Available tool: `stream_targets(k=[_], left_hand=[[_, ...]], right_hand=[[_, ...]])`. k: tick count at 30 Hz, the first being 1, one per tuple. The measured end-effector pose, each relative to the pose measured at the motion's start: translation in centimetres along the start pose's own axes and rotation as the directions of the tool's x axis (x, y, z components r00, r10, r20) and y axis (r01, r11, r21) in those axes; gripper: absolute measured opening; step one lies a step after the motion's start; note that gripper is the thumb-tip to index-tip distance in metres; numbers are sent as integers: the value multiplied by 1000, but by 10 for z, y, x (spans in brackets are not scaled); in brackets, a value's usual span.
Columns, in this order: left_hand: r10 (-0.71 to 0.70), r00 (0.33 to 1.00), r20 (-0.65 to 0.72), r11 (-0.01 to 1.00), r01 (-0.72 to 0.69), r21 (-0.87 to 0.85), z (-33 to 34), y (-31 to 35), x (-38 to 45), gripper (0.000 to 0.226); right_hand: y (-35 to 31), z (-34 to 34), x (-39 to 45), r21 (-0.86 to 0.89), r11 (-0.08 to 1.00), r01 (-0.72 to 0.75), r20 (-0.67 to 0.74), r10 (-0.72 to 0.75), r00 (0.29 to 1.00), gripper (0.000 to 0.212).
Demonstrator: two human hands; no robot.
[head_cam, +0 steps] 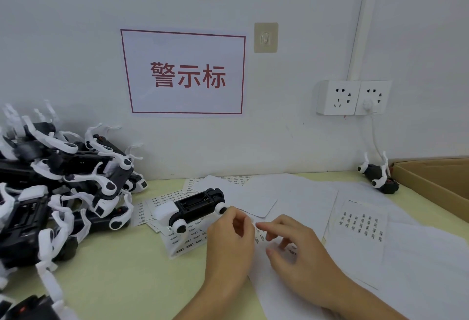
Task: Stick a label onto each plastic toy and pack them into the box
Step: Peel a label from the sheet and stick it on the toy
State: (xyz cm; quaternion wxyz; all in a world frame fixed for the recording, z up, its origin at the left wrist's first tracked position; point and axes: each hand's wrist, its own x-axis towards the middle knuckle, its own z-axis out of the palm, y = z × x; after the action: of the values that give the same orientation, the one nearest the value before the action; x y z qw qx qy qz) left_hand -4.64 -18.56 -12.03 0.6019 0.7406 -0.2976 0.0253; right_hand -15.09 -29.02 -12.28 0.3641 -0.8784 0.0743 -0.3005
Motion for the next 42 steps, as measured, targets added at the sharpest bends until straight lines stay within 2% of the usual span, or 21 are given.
stream_targets(k=[7, 15, 21, 26, 30, 33, 42], left_hand=[[47, 999, 4, 999, -47, 13, 1, -2, -1, 25], [59, 998, 34, 998, -60, 17, 0, -2, -1, 26], [125, 987, 98, 992, -125, -12, -2, 7, -4, 33], [12, 993, 113, 999, -8, -37, -2, 5, -1, 28], [-43, 974, 223, 997, 56, -50, -3, 8, -1, 32], [-51, 968, 245, 994, 74, -82, -4, 10, -3, 30], [-45, 979, 200, 985, 77, -155, -6, 10, -2, 18]], right_hand=[[6, 0, 0, 1, 996, 84, 152, -83, 985, 62], [5, 1, -1, -4, 995, 96, 163, -94, 982, 65], [4, 0, 0, 35, 997, 70, 141, -74, 987, 67], [4, -4, 3, 181, 984, -11, 57, 1, 998, 62], [4, -10, 6, 348, 933, -91, 102, 59, 993, 57], [6, -13, 8, 358, 927, -114, 124, 74, 990, 57], [5, -14, 8, 358, 924, -136, 134, 94, 987, 55]])
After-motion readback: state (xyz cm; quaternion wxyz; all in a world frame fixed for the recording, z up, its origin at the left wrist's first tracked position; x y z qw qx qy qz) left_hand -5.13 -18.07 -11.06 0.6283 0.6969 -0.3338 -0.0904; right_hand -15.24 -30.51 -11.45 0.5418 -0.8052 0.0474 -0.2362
